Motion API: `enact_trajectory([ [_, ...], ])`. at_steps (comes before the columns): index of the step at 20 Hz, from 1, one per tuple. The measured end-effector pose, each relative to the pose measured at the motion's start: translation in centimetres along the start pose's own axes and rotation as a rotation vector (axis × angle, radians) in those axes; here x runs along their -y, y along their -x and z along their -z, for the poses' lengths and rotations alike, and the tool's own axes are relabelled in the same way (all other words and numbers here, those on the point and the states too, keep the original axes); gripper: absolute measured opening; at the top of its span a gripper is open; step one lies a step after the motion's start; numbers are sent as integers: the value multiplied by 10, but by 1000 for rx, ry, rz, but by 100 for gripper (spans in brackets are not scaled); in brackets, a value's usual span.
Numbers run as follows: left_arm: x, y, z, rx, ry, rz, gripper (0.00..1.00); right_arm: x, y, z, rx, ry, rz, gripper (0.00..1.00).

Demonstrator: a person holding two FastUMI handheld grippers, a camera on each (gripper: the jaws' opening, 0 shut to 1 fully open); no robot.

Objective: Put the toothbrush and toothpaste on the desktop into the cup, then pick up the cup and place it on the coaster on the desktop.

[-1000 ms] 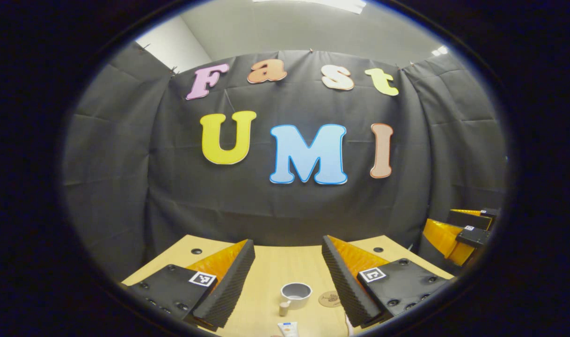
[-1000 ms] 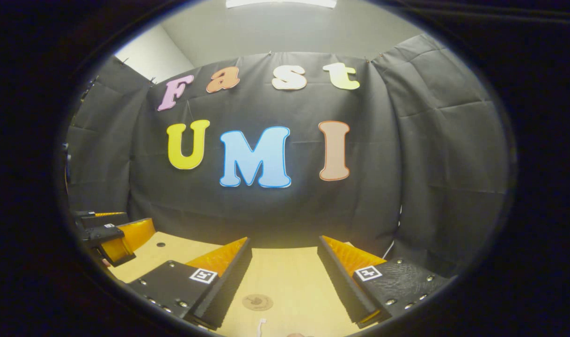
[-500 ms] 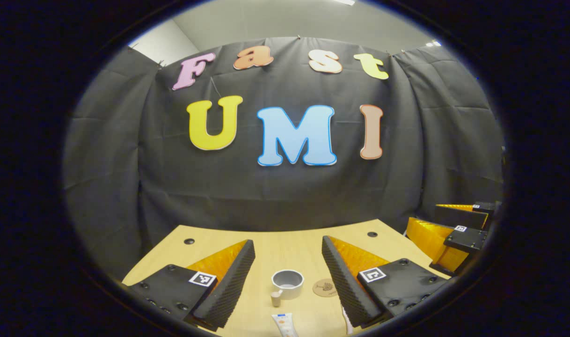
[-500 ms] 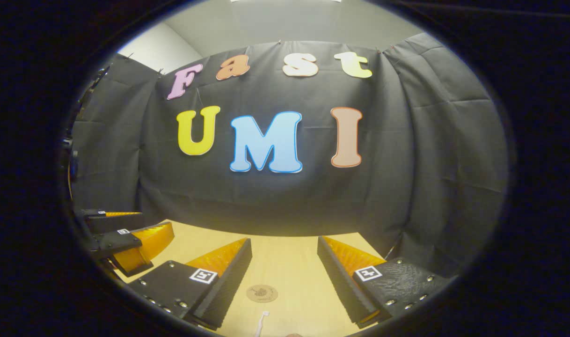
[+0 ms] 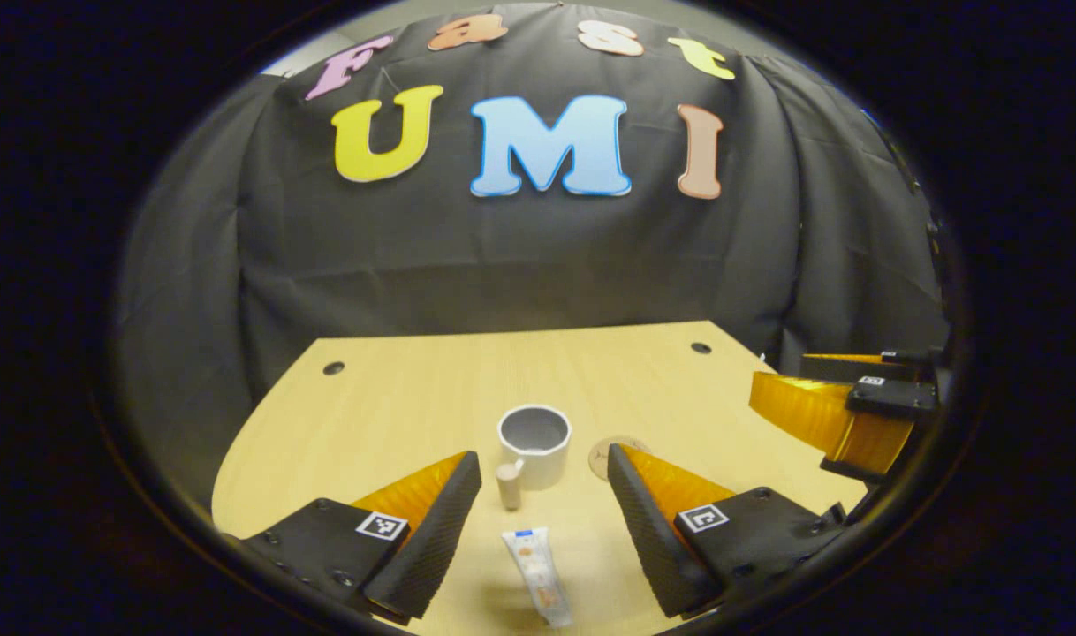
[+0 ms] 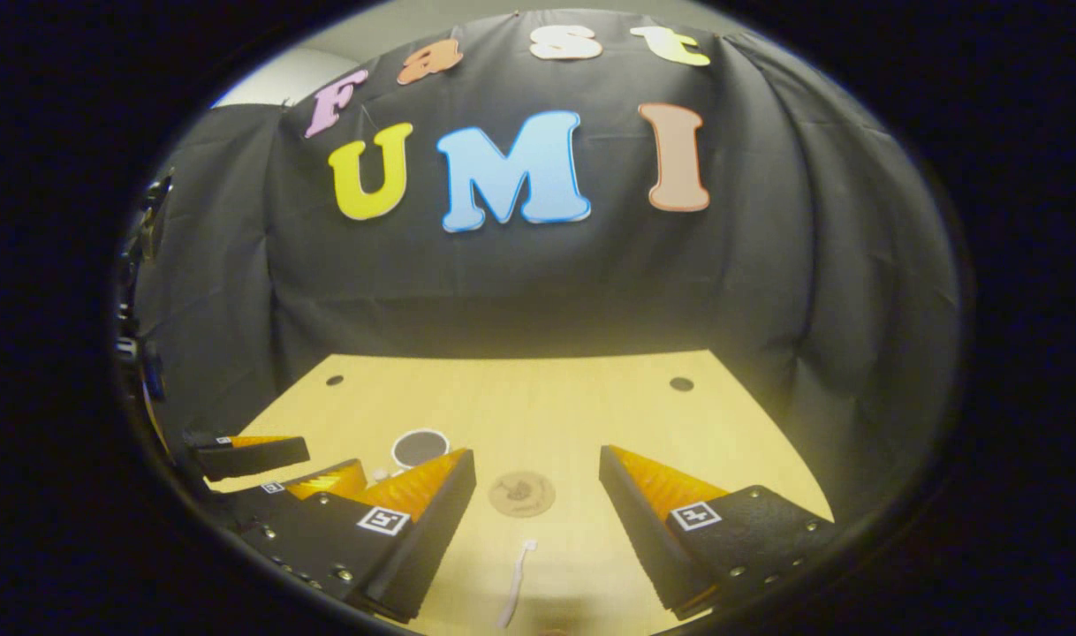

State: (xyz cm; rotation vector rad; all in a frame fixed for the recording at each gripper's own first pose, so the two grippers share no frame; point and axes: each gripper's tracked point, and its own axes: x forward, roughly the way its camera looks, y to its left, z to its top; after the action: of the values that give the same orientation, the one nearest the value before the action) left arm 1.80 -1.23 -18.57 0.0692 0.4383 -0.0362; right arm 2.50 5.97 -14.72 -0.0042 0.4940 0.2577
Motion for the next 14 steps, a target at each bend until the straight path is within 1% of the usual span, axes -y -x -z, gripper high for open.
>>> enact_trajectory([
  [1, -2, -6, 14, -35, 5, -1, 99, 1, -5, 14, -44, 1, 0, 92],
  [2, -3, -9, 26, -67, 9, -3, 96, 0, -11, 28, -92, 5, 1, 92],
  [3, -6, -12, 38, -94, 13, -6, 95, -1, -15, 37, -130, 7, 2, 92],
  [4, -8, -17, 49, -122, 16, -6, 99, -2, -20, 43, -170, 10, 3, 92],
  [5, -8, -21, 60, -152, 19, -3, 99, -2, -26, 47, -205, 11, 5, 92],
  [6, -7, -24, 68, -182, 25, 5, 96, -2, -31, 50, -237, 10, 7, 92],
  [7, -8, -30, 77, -209, 31, 9, 96, -2, -34, 53, -268, 6, 6, 92],
  [8, -10, -36, 91, -238, 37, 10, 99, -1, -34, 57, -300, 3, 7, 92],
  [9, -11, -38, 102, -268, 42, 8, 96, -1, -36, 68, -336, 1, 8, 92],
  [10, -12, -36, 115, -297, 48, 5, 99, -3, -39, 81, -367, -2, 7, 92],
  [11, -13, -37, 123, -325, 56, 2, 100, -3, -42, 91, -401, -5, 6, 92],
  [12, -14, -38, 131, -355, 64, -3, 99, -4, -44, 103, -438, -7, 7, 93],
  [13, -15, -39, 140, -391, 71, -8, 97, -5, -45, 113, -476, -9, 6, 93],
  [14, -17, -37, 150, -437, 73, -14, 97, -8, -45, 123, -516, -10, 4, 93],
])
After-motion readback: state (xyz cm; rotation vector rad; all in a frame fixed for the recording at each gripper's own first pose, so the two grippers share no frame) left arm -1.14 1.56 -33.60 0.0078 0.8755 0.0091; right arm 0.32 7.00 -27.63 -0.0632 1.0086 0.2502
